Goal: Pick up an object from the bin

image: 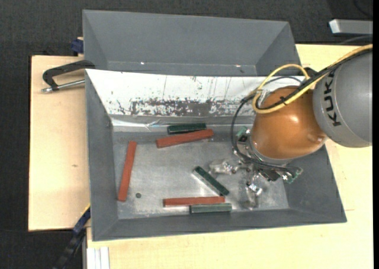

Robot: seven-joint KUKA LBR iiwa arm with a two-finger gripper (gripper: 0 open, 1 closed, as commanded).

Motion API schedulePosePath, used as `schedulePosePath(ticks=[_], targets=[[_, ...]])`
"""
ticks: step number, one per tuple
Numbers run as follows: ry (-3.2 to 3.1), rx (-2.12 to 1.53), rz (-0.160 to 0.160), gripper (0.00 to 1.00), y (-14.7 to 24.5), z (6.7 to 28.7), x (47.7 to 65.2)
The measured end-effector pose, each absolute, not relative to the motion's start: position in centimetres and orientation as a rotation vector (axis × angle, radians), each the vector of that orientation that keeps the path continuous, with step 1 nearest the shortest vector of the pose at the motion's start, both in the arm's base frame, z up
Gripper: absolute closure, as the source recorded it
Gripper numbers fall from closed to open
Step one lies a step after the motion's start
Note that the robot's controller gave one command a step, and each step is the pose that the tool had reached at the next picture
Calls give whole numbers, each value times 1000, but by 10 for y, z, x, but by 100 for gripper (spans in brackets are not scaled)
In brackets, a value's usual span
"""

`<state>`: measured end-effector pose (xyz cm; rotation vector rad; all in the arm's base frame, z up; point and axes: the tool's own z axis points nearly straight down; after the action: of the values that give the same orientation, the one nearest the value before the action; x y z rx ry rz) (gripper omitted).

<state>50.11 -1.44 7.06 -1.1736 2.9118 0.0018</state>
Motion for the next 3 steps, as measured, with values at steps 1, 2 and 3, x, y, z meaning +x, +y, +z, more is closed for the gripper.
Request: schedulePosePath(ticks=[1,2,3], targets=[[3068,-646,2,100,40,71,528],[3069,-645,2,0,40,71,528],[3069,-645,2,0,40,71,528]])
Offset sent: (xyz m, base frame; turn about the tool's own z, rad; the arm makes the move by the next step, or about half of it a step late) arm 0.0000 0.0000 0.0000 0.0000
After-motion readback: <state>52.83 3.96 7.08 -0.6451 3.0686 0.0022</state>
